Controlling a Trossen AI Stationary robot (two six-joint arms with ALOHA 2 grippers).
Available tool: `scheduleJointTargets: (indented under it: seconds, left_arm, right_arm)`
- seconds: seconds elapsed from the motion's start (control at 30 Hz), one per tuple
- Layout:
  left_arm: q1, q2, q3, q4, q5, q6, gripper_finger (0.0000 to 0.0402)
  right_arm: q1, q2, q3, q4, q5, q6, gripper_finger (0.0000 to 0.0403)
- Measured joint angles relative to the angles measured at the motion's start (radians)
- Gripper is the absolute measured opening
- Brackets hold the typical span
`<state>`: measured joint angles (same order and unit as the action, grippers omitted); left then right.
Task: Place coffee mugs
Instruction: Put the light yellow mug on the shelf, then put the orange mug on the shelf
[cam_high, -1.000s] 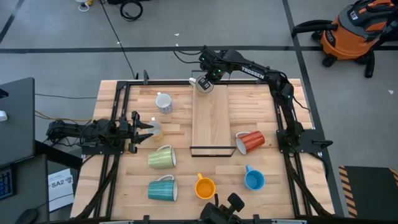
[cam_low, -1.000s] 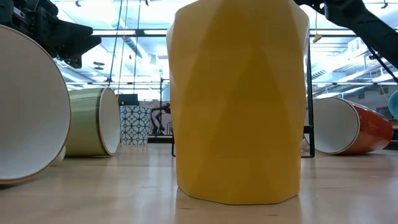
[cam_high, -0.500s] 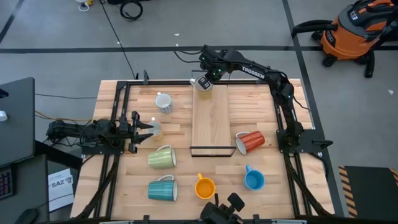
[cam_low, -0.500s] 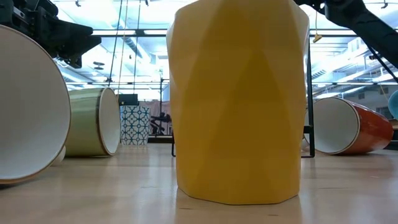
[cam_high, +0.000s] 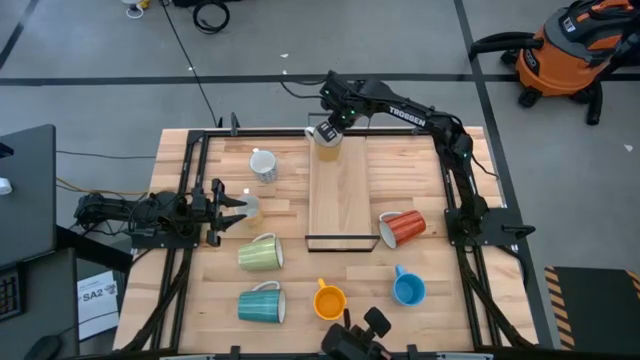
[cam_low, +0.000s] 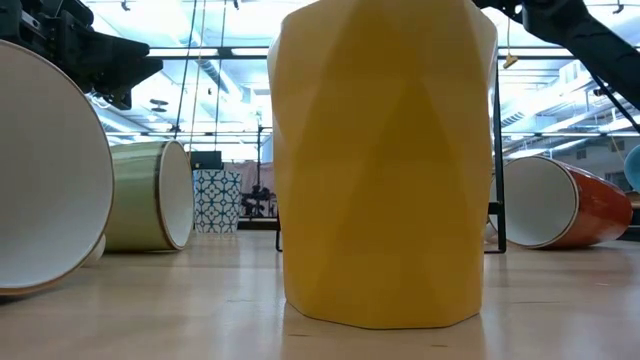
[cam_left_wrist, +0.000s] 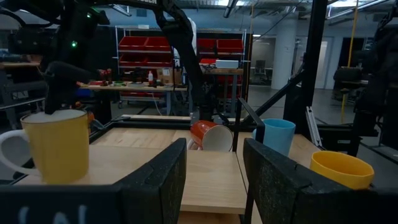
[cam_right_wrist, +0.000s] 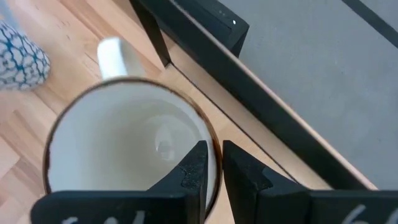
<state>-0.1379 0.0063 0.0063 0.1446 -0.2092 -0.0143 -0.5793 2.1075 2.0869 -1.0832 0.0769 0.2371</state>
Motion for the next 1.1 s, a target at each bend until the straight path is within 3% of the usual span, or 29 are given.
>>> scheduleJointTargets:
  seconds: [0.37,0.77,1.1]
  left_arm:
    - [0.0,0.0,0.0,0.0,0.0,0.0,0.0167]
    - [0.0,0.0,0.0,0.0,0.0,0.0,0.0167]
    - [0.0,0.0,0.0,0.0,0.0,0.0,0.0167]
  right_arm:
    - [0.0,0.0,0.0,0.103,0.0,0.022,0.0055]
    - [0.0,0.0,0.0,0.103,-0.05,0.023,0.0057]
    - [0.0,0.0,0.0,0.102,-0.052,-0.001,0.012]
